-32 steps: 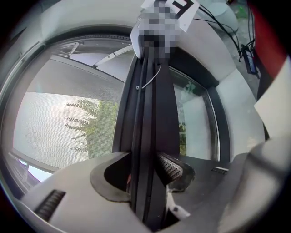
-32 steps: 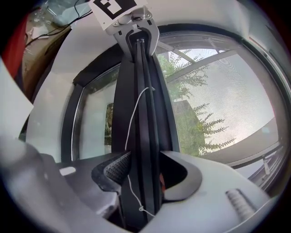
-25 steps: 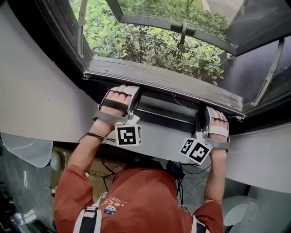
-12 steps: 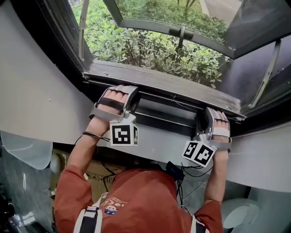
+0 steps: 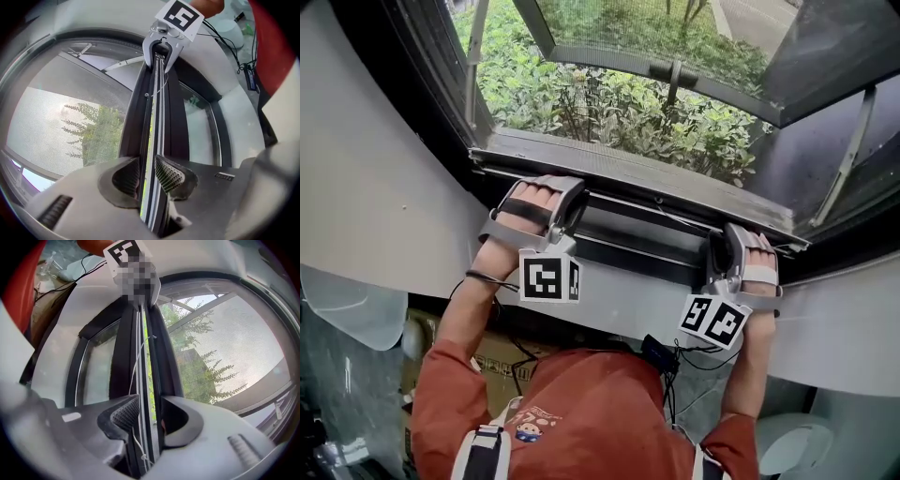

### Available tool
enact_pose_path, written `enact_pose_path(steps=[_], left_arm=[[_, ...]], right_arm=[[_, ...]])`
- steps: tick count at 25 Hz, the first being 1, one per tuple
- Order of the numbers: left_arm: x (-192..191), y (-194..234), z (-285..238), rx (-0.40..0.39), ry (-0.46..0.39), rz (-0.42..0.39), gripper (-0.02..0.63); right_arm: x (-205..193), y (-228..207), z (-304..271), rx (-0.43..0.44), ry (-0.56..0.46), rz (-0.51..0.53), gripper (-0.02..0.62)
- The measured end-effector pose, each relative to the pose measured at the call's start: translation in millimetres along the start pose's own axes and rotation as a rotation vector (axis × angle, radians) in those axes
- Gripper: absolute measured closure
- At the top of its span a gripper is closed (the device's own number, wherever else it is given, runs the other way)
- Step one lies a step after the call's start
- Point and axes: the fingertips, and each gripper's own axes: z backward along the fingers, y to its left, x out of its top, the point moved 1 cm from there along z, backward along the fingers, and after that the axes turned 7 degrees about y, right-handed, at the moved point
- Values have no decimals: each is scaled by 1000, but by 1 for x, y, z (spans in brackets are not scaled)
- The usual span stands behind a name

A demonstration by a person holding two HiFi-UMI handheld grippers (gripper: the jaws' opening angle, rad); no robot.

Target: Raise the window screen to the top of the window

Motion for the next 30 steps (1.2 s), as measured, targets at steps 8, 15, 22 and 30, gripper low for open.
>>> enact_pose_path(steps=[8,15,22,30], left_arm=[[3,33,7,179,-5,-9,572],[7,70,16,295,-18,21,572],[11,93,26,370,-12,27,571],[13,125,36,435,-22,34,568]], right_arm=[[4,-36,5,-188,5,17,552],[10,-74,12,-291,-10,6,554],[12,-98,20,-334,-15,8,555],[18,-130,29,-406,-36,-6,554]])
